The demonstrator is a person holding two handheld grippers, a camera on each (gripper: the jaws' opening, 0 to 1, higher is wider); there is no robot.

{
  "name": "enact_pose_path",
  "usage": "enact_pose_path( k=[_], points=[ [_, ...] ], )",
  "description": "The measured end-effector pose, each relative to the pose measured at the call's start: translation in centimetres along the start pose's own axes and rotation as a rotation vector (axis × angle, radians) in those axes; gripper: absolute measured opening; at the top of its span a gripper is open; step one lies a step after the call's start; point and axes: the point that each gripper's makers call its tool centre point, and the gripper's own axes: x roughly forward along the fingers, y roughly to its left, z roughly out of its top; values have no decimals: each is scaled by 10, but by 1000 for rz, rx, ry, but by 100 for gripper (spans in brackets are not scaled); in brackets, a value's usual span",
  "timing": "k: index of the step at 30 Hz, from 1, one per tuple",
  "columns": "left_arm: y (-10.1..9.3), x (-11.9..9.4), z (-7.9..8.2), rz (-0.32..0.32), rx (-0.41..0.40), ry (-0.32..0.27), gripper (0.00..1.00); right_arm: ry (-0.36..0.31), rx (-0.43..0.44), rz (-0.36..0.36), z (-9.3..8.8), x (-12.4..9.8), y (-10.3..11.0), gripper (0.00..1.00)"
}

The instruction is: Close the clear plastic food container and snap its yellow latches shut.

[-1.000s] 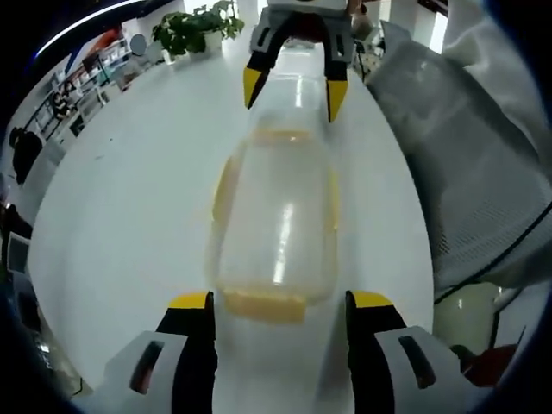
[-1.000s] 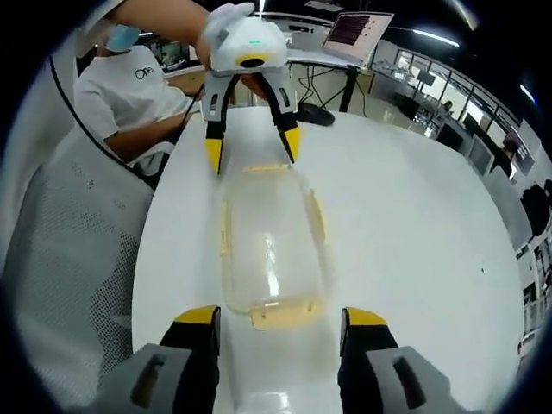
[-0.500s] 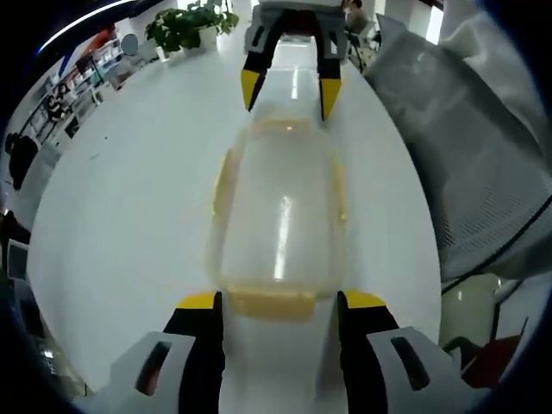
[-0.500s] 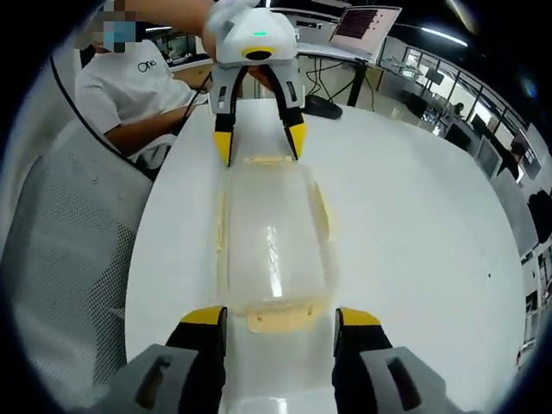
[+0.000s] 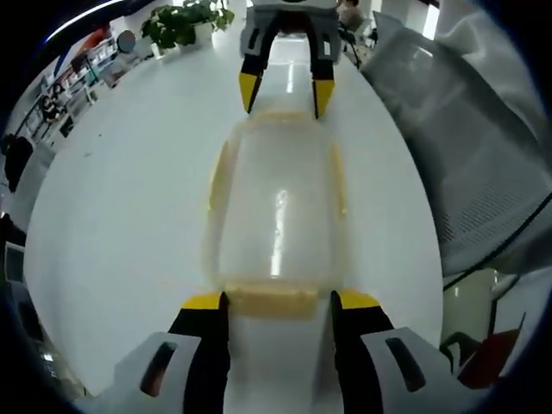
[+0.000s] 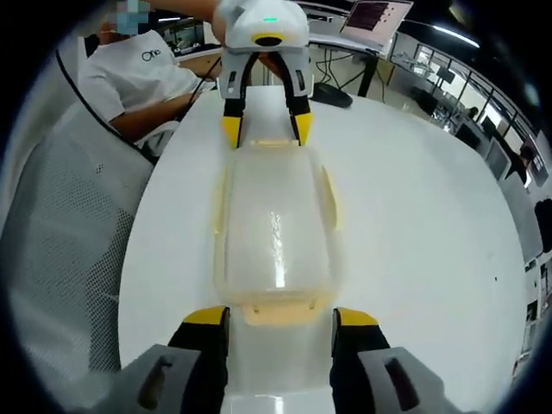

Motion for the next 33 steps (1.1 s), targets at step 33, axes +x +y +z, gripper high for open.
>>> enact_pose_path(
  k=[33],
  points=[
    [-1,2,2,-10,35,29,38,26,-37,34,-2,10,5,37]
  ],
)
